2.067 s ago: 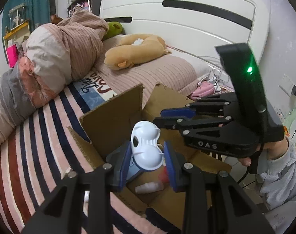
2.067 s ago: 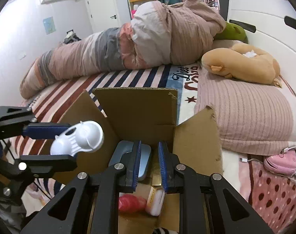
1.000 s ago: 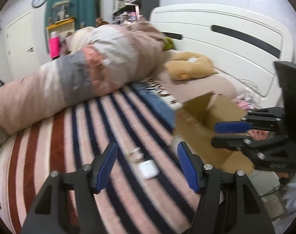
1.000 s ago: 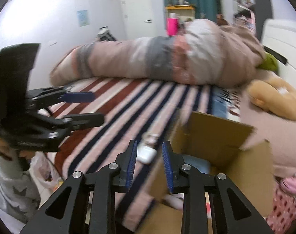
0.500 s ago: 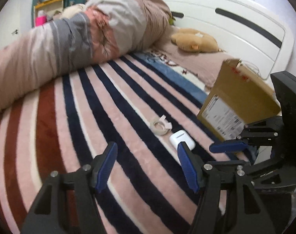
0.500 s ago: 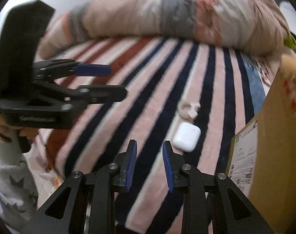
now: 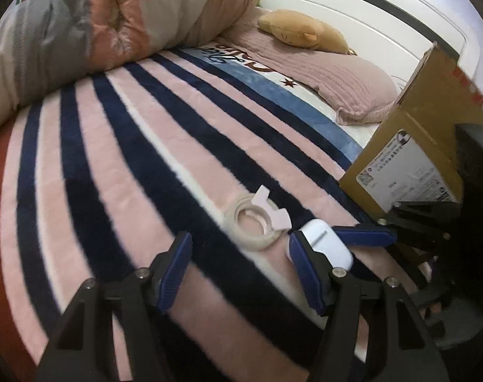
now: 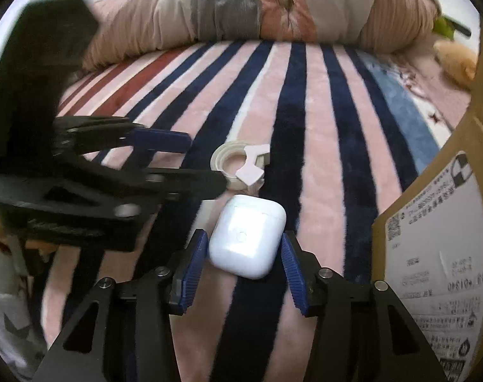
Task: Organize rigid objects
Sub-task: 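Grasp the white earbuds case with the right gripper while the left gripper grasps the tape roll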
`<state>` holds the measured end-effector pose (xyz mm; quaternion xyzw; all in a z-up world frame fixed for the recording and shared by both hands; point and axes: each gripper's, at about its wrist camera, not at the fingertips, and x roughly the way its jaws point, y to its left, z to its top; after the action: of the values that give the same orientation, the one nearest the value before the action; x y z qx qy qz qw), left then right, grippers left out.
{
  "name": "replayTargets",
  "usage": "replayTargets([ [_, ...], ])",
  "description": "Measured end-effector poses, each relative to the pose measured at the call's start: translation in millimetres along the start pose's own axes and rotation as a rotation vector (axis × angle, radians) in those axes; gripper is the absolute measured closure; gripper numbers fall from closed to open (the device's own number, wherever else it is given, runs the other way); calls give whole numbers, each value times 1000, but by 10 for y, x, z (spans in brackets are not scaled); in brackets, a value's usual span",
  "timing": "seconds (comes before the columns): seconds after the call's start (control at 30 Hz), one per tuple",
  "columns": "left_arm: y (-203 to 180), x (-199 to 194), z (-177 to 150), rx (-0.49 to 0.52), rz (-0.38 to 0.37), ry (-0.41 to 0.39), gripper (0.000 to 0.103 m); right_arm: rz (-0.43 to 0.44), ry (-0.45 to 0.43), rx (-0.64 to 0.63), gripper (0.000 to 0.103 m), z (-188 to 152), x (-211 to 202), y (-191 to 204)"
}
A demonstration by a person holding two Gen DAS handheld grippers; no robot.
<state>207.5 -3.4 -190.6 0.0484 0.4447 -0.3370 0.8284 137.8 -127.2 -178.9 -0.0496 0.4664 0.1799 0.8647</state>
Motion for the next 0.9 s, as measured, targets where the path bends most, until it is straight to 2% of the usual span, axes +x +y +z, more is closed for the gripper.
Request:
replayTargets([
  [0.2,-71,139,74,46,17,-14,43,-42,-29,-19,60,-119,-74,34],
  [0.33,-73,159,94,41,5,-23,63,-62,-33,-17,59,-115,-44,28],
  [0.57,-84,136,81,32,7,-34,64,-74,-57,-22,61,-86,-3,36],
  [0.73,-96,-108,18,24,35,-53,65,-40,-78,-36,61,-84,-118,81],
  [0.9,-159,-692,-50,-9,72,-127,65,4,-134,-91,61,-63,-468,275],
])
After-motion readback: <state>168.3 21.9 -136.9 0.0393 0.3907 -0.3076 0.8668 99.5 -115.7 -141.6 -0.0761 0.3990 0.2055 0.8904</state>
